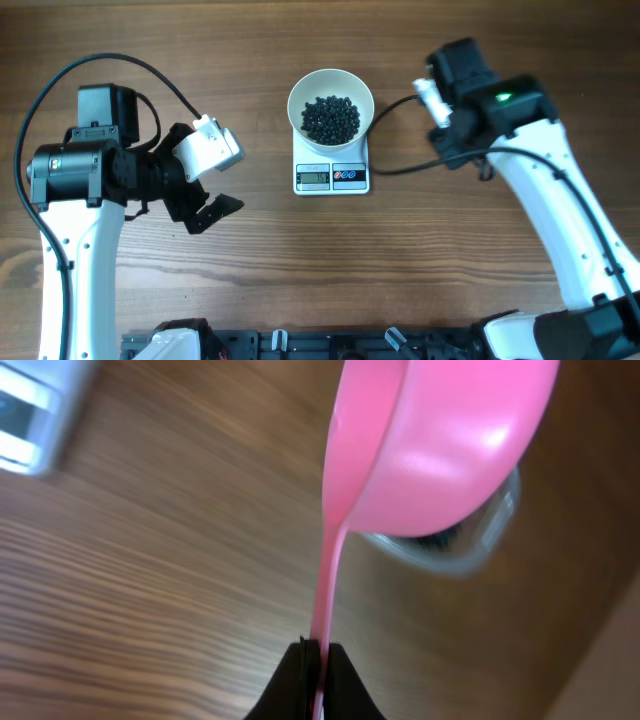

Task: Scoop item into bowl and weigh 150g on scale
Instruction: 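Move the empty scoop right back toward the bean container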

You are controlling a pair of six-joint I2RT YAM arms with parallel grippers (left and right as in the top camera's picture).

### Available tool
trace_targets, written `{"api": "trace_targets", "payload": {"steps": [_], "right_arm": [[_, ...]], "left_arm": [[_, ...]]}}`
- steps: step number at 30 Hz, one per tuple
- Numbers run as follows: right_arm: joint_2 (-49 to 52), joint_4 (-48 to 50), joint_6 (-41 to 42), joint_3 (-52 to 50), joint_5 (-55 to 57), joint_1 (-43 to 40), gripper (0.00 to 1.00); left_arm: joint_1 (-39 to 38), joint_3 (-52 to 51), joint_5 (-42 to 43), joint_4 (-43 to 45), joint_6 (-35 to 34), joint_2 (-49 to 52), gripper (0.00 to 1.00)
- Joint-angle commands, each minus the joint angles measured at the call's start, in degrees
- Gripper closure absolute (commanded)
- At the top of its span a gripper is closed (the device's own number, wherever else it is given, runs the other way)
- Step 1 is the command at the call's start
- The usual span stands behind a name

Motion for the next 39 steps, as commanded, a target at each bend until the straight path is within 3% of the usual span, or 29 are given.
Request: {"api": "trace_targets", "payload": {"steps": [1,10,29,33,39], "right_arm": [[0.44,-0.76,1.66,0.72,2.89,-5.57,0.96],[4.35,0.20,-0.33,0.09,-4.33,-15.74,0.96],[17.49,4.35,-1.09,-0.37,-6.40,-16.11,0.96],[17.49,4.33,0.26,-0.37,-6.43,-16.22,0.87],[17.49,4.26,0.33,-0.37,-6.84,-16.22,0.85]], "left_arm": [[0.24,1.22,1.46,-0.02,1.14,-0.63,0.00],[0.24,1.22,1.46,-0.02,1.16,-0.63,0.00],[0.24,1.22,1.46,-0.02,1.16,-0.63,0.00],[0.24,1.22,1.46,-0.02,1.16,-0.63,0.00],[0.24,1.22,1.46,-0.02,1.14,-0.63,0.00]]}}
